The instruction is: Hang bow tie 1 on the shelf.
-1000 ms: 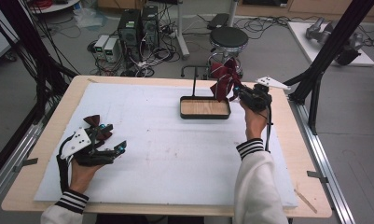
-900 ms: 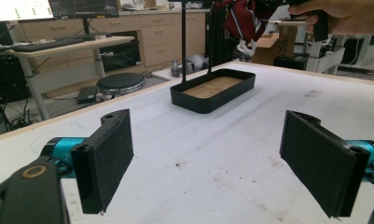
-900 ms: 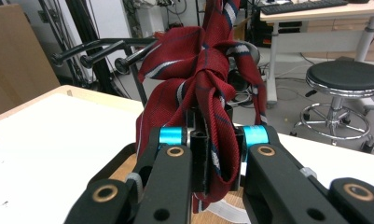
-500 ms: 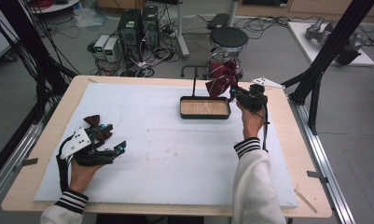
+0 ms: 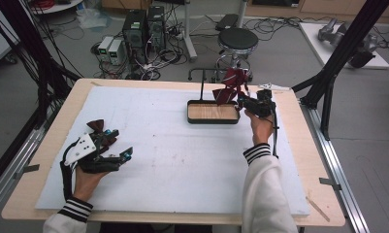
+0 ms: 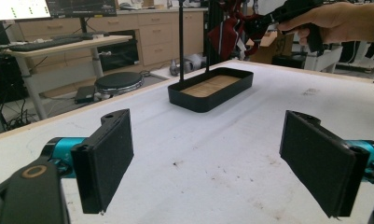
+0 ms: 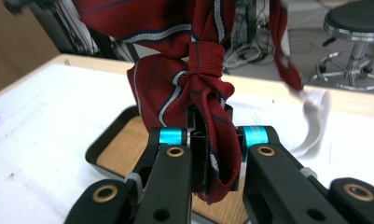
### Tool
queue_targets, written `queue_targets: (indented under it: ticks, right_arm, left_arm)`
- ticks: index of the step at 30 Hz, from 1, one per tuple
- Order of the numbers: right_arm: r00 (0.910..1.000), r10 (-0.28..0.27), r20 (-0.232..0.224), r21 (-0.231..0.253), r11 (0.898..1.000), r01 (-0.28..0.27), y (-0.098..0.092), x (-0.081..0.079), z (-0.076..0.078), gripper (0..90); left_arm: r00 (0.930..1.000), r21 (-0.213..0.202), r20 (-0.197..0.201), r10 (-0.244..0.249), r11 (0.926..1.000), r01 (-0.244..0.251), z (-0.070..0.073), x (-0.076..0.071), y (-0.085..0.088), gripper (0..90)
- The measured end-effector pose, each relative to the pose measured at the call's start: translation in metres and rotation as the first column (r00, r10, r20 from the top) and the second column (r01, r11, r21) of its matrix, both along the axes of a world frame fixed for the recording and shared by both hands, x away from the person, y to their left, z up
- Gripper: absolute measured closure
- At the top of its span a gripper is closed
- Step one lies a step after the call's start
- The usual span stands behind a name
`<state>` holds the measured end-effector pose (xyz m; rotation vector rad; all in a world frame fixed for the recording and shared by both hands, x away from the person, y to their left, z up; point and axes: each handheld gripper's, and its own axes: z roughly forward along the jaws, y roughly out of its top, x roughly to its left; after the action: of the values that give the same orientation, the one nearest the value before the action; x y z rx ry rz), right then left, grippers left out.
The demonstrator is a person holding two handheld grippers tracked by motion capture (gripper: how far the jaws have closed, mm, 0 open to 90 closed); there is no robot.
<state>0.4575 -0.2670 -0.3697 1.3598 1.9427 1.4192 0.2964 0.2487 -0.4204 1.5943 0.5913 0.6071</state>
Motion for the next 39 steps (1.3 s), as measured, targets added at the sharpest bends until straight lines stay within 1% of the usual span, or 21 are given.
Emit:
queue_targets:
  ticks: [4, 5, 7, 10, 12, 15, 17, 20, 25, 29, 31, 32, 33, 34, 35, 37, 39]
  right_arm:
    - [0.9996, 0.012, -0.026, -0.024, 1.000, -0.013, 0.001, 0.003, -0.004, 85.7]
    - [0.9992, 0.013, -0.037, -0.022, 1.000, -0.014, 0.001, 0.003, -0.005, 85.8]
    - [0.9991, 0.011, -0.041, -0.036, 0.999, -0.012, 0.002, 0.003, -0.006, 85.7]
    - [0.9978, 0.010, -0.065, -0.064, 0.998, -0.014, 0.003, 0.005, -0.008, 85.7]
    - [0.9975, 0.010, -0.071, -0.071, 0.997, -0.015, 0.003, 0.005, -0.009, 85.7]
    - [0.9981, 0.009, -0.061, -0.077, 0.997, -0.014, 0.003, 0.006, -0.009, 85.6]
    - [0.9978, 0.006, -0.066, -0.073, 0.997, -0.011, 0.004, 0.005, -0.009, 85.6]
    - [0.9981, 0.002, -0.062, -0.080, 0.997, -0.007, 0.004, 0.005, -0.008, 84.9]
    - [0.9993, 0.000, -0.038, -0.086, 0.996, -0.004, 0.004, 0.004, -0.006, 81.4]
    - [0.9997, 0.001, -0.023, -0.086, 0.996, -0.003, 0.003, 0.004, -0.006, 72.2]
    - [0.9999, -0.007, -0.011, -0.087, 0.996, 0.006, 0.003, 0.003, -0.005, 63.2]
    - [0.9999, -0.010, 0.002, -0.085, 0.996, 0.010, 0.003, 0.003, -0.004, 60.9]
    - [1.0000, -0.006, 0.002, -0.079, 0.997, 0.006, 0.003, 0.002, -0.003, 58.2]
    - [0.9999, 0.000, 0.014, -0.079, 0.997, 0.001, 0.002, 0.002, -0.002, 53.1]
    - [0.9999, -0.004, 0.012, -0.074, 0.997, 0.005, 0.003, 0.002, -0.002, 46.3]
    - [0.9997, 0.004, 0.023, -0.085, 0.996, -0.002, 0.003, 0.000, 0.000, 37.8]
    - [0.9995, 0.006, 0.031, -0.091, 0.996, -0.003, 0.004, -0.001, 0.002, 25.5]
  left_arm:
    - [1.0000, 0.000, -0.001, 0.003, 1.0000, -0.003, 0.000, 0.000, 0.000, 17.7]
    - [1.0000, -0.002, 0.000, 0.003, 1.0000, -0.003, 0.000, 0.000, 0.000, 17.7]
    - [1.0000, 0.001, 0.000, 0.003, 1.0000, -0.003, 0.000, 0.000, 0.001, 17.7]
    - [1.0000, 0.001, -0.001, 0.003, 1.0000, -0.003, 0.000, 0.000, 0.001, 17.7]
    - [1.0000, 0.000, 0.000, 0.002, 1.0000, -0.002, 0.000, 0.000, 0.000, 17.7]
    - [1.0000, 0.001, -0.001, 0.003, 1.0000, -0.003, 0.000, 0.000, 0.000, 17.7]
    - [1.0000, 0.002, 0.000, 0.003, 1.0000, -0.003, 0.000, 0.000, 0.001, 17.7]
    - [1.0000, 0.001, 0.000, 0.003, 1.0000, -0.003, 0.000, 0.000, 0.001, 17.7]
    - [1.0000, 0.001, 0.002, 0.001, 1.0000, -0.001, 0.000, 0.000, 0.000, 17.7]
    - [1.0000, -0.002, 0.002, 0.002, 1.0000, -0.002, 0.000, 0.000, 0.000, 17.7]
    - [1.0000, -0.003, 0.003, 0.004, 1.0000, -0.004, 0.000, 0.000, 0.000, 17.7]
    - [1.0000, -0.003, 0.004, 0.004, 1.0000, -0.004, 0.000, 0.000, 0.000, 17.7]
    - [1.0000, -0.004, 0.006, 0.003, 1.0000, -0.003, 0.000, 0.000, 0.000, 17.7]
    - [1.0000, -0.006, 0.005, 0.003, 1.0000, -0.003, 0.000, 0.000, 0.000, 17.7]
    - [1.0000, -0.008, 0.005, 0.003, 1.0000, -0.003, 0.000, 0.000, 0.001, 17.7]
    - [1.0000, -0.011, 0.004, 0.003, 0.9999, -0.003, 0.000, 0.000, 0.001, 17.7]
    - [1.0000, -0.011, 0.006, 0.003, 0.9999, -0.003, 0.001, 0.000, 0.001, 17.7]
